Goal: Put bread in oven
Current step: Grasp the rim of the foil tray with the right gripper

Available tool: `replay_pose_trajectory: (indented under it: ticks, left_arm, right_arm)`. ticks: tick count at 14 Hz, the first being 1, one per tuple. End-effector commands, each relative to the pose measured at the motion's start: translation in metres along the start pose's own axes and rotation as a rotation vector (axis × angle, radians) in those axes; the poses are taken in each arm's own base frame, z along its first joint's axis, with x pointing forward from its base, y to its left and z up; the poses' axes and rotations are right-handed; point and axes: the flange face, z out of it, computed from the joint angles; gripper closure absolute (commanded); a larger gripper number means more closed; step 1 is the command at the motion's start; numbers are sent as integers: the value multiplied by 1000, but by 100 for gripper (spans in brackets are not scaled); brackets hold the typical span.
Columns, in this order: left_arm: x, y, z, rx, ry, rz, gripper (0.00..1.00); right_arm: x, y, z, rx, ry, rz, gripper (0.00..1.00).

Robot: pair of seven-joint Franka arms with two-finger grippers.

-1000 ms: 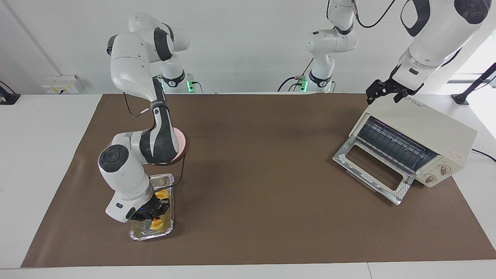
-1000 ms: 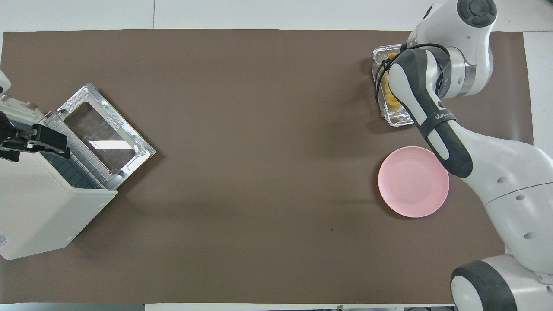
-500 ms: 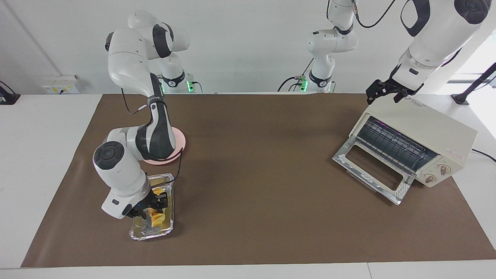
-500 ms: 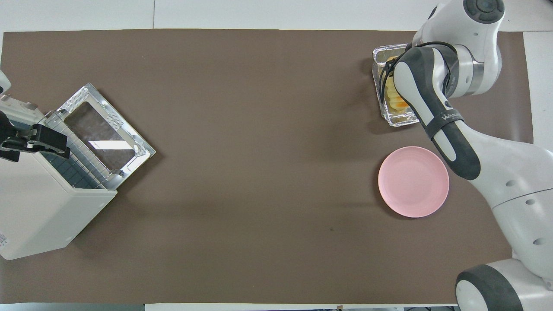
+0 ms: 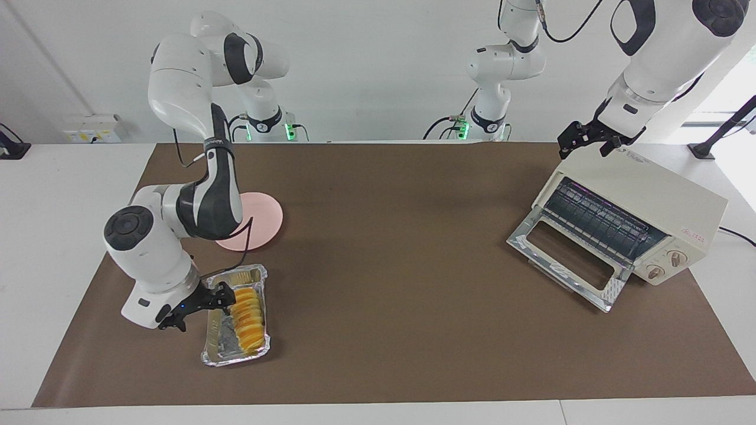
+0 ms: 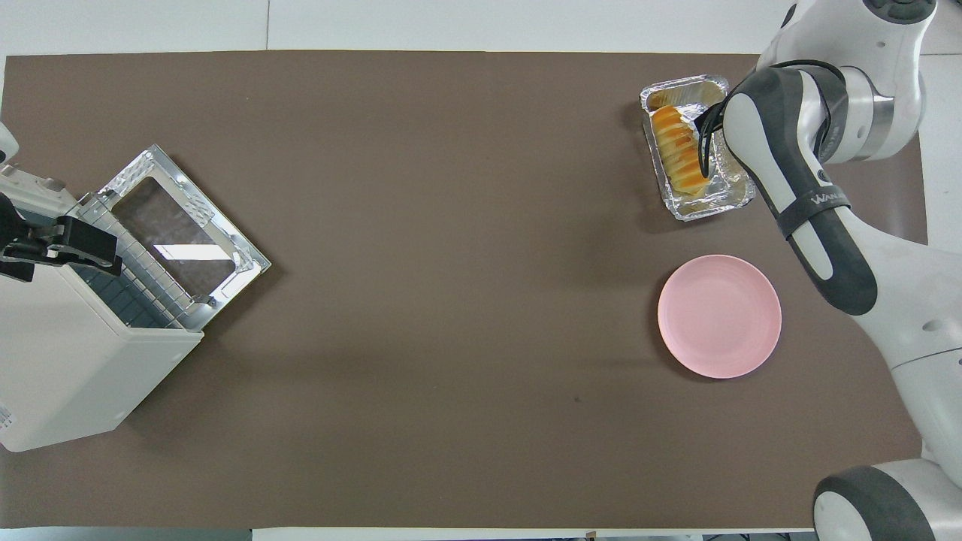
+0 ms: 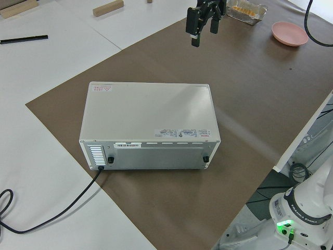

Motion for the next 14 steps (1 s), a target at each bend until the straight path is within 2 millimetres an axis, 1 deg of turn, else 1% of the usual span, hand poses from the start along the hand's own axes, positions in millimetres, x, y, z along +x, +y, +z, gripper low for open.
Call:
replay_pose_trajectory:
  ticks: [1, 2, 3, 4, 5, 7, 10, 14]
  left_arm:
    - [-9, -3, -3, -8, 8, 0, 0]
    - [-9, -3, -3, -8, 8, 0, 0]
    - [-9, -3, -3, -8, 8, 0, 0]
    - [-9, -3, -3, -8, 8, 0, 0]
    - [-9, -3, -3, -10, 7, 0, 0]
    - [-9, -3, -3, -8, 8, 0, 0]
    - [-9, -3, -3, -8, 8, 0, 0]
    - [-9, -3, -3, -8, 8, 0, 0]
  right_arm:
    - [-7, 1, 23, -17, 19, -30, 1]
    - [-9, -1, 30, -19, 29, -31, 4]
    - [-10, -1, 36, -21, 36, -31, 5]
    - [-12, -1, 42, -22, 44, -29, 12]
    - [-15, -2, 47, -21, 45, -28, 26]
    - [-15, -3, 46, -14, 37, -28, 100]
    - [-15, -7, 48, -4, 42, -16, 100]
    - [-17, -6, 46, 4, 23, -16, 100]
